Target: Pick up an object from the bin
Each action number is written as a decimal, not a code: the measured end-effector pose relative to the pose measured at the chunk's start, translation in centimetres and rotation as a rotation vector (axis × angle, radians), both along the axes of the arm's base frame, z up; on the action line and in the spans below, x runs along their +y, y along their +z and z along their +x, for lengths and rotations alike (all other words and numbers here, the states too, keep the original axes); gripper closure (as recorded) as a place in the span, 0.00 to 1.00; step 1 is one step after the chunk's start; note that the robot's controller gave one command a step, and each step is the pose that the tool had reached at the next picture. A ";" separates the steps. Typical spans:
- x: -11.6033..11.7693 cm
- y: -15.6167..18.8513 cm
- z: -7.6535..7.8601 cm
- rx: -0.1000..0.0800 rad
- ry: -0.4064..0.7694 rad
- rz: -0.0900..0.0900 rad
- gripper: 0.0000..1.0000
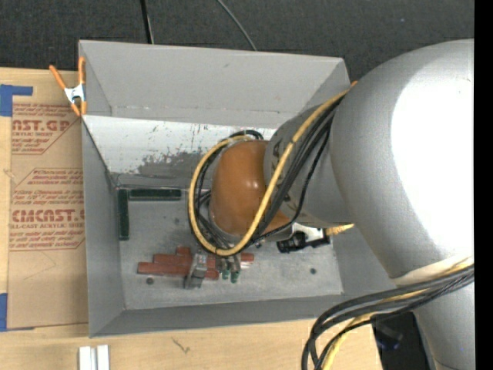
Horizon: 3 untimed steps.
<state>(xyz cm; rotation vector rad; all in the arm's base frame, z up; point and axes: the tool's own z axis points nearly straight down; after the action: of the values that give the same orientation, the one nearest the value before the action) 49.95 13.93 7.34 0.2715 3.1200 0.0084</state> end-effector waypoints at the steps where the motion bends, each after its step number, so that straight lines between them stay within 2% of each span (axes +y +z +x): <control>1: 0.0 0.2 0.0 0.002 0.000 0.000 1.00; 2: 0.0 1.1 -0.3 0.014 0.001 -0.003 1.00; 3: -0.1 3.1 -0.4 0.017 0.001 -0.005 1.00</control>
Offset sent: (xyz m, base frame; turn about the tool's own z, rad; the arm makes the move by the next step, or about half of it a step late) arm 0.0002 0.0000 0.0924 0.0000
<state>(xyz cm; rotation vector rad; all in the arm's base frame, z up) 49.56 13.86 10.49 0.2719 3.1366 -0.0014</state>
